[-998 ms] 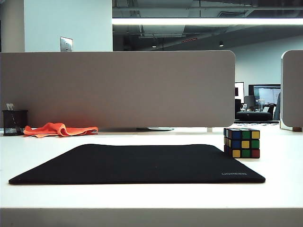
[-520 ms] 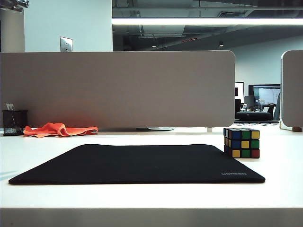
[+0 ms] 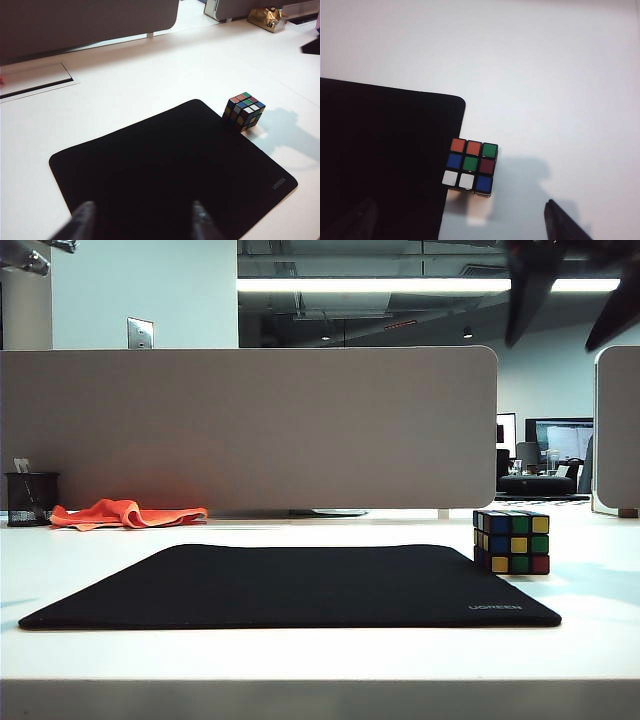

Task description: Pick up the cube on the right side of the mouse pad, then place it in the center of the mouse pad.

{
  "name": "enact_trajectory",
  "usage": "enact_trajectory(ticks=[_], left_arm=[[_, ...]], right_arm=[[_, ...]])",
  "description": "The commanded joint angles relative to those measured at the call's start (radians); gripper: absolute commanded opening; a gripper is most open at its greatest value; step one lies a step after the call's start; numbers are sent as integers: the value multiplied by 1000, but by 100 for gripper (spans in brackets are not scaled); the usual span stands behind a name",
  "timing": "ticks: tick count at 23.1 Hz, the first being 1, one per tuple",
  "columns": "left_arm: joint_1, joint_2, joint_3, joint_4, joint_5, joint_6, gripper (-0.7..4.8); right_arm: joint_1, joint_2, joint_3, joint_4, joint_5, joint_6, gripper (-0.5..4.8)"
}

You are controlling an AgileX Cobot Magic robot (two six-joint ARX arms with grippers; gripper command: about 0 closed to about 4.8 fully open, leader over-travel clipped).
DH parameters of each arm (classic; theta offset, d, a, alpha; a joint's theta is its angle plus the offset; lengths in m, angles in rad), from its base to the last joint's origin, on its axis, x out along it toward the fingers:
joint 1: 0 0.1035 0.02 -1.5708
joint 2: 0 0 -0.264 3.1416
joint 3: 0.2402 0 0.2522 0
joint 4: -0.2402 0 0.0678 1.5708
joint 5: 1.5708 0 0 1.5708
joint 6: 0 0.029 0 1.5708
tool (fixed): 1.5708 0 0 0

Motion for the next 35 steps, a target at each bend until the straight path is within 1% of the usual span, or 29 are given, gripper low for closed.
enact_trajectory(ticks=[1,4,8,10,12,14,19,24,30,32,35], left_arm=[[-2,-2,8,-5,6,-7,249],[-9,-2,8,-6,6,-7,249],[-20,-2,8,-9,6,-7,249],[-31,-2,8,-10,6,-5,249],[-31,-2,8,-15,6,-4,249],[-31,-2,8,-24,6,-3,249],[-31,-2,8,-42,6,-3,248],[-31,-2,8,-52,5,-2,247],[-31,-2,8,-53,5,4,247],[-31,-2,8,-53,5,4,247],[-31,-2,8,-56,5,4,247]], right_arm=[[1,88,60,-11,7,124,479],[1,172,108,-49,10,130,479],[1,273,159,-90,40,135,479],[1,338,171,-89,68,136,479],[0,367,171,-86,67,137,479],[0,406,171,-85,66,159,479],[0,489,171,-65,27,204,479],[0,547,171,-50,14,211,479],[1,563,172,-39,-2,214,479],[0,563,172,-29,-25,214,351],[0,563,172,-30,-25,214,290]])
